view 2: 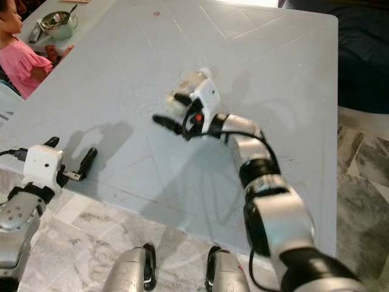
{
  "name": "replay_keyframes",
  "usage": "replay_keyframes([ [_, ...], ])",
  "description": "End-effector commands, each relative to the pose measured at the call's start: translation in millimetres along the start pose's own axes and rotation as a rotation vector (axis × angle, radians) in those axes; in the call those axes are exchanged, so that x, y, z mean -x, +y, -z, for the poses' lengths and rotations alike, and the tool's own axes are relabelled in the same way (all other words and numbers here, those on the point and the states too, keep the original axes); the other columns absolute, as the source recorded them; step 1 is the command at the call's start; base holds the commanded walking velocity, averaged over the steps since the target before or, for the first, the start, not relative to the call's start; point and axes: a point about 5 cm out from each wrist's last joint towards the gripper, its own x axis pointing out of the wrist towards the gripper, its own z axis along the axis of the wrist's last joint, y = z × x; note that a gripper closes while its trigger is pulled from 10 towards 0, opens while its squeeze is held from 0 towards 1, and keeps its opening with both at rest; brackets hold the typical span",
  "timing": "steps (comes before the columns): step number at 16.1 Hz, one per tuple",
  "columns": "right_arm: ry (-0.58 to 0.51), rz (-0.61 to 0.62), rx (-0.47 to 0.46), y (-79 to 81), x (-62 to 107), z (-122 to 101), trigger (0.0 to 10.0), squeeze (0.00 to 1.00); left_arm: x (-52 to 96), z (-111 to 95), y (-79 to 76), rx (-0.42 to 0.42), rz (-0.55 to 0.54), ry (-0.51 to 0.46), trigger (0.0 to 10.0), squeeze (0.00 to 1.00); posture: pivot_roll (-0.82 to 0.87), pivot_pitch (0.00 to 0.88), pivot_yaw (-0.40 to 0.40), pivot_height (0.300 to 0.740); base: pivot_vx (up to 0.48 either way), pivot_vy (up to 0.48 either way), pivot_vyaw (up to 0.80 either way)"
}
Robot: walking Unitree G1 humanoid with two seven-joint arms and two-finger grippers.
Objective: Restocking fridge
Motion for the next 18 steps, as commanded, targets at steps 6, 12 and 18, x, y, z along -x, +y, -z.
replay_keyframes([
  [6,-0.12,-0.366,-0.154,67.0,-14.7,-25,10.0,0.0,-8.0,10,-7.6,0.026,0.002,0.033,10.0,0.0,0.21,0.188,0.04,0.74,0.0,0.0,0.0],
  [12,-0.199,-0.112,-0.143,91.9,9.5,-23,10.0,0.0,-25.4,7,-11.4,0.043,-0.006,0.003,10.0,0.0,0.15,0.141,0.033,0.74,0.0,0.0,0.0],
  [18,-0.052,0.41,0.012,4.4,37.2,-32,10.0,0.0,-34.7,7,-22.0,0.066,0.0,-0.017,10.0,0.0,0.14,0.111,0.023,0.74,0.0,0.0,0.0],
])
